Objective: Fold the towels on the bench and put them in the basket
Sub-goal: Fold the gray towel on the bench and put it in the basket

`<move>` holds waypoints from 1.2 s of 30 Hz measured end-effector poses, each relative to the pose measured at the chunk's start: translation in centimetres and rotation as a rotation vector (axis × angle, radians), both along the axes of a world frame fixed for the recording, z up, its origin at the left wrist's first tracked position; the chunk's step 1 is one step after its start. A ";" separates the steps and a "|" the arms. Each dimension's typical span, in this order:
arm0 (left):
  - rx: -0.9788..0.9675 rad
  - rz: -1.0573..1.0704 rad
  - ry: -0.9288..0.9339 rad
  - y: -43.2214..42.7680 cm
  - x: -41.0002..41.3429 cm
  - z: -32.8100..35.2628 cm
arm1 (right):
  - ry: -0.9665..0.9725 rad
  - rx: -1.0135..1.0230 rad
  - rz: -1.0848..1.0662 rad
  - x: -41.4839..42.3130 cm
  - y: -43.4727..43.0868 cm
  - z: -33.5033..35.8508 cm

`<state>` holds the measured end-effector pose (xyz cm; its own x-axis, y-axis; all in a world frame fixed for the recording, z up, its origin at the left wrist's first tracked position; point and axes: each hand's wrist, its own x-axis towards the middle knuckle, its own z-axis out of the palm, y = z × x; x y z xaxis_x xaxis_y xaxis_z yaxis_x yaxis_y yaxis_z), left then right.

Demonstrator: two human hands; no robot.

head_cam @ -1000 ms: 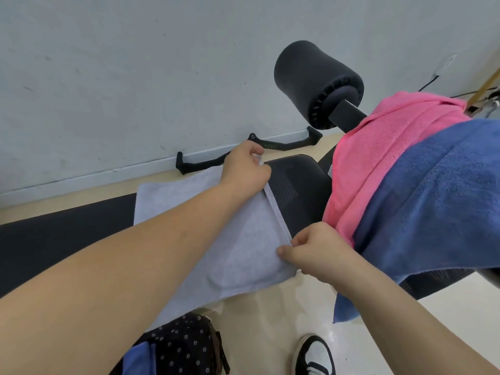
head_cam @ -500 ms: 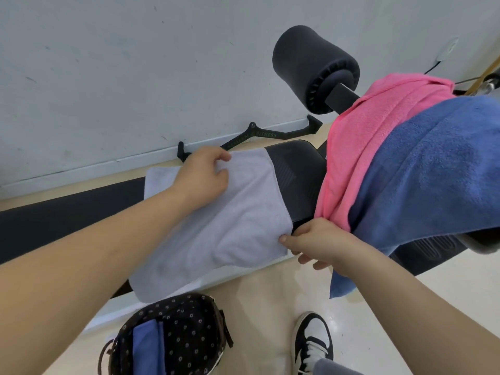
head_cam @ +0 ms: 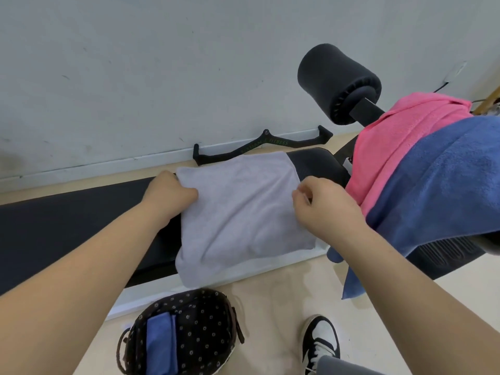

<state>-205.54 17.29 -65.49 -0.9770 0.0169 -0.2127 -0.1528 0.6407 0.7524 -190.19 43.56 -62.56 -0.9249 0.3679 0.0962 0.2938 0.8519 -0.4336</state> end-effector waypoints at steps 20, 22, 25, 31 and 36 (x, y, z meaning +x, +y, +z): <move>0.088 -0.021 -0.296 -4.5 4.2 2.9 | -0.520 0.185 0.281 -4.7 -8.9 -2.1; 0.101 -0.040 -0.329 -4.7 5.1 2.8 | -0.594 0.172 0.328 -4.6 -10.1 -2.6; 0.177 -0.008 -0.288 -4.9 6.0 2.5 | -0.612 0.168 0.307 -4.7 -10.6 -2.7; 0.098 0.122 -0.036 -7.7 4.9 1.0 | -0.617 0.162 0.264 -4.4 -11.5 -2.4; -0.026 0.115 0.093 -10.5 2.1 0.7 | -0.472 0.294 0.290 -4.7 -13.5 -0.6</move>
<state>-203.41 6.80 -64.82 -0.9877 -0.1008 -0.1197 -0.1564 0.6425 0.7502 -194.92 30.11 -63.18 -0.9505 0.1160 -0.2881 0.1355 0.9896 -0.0484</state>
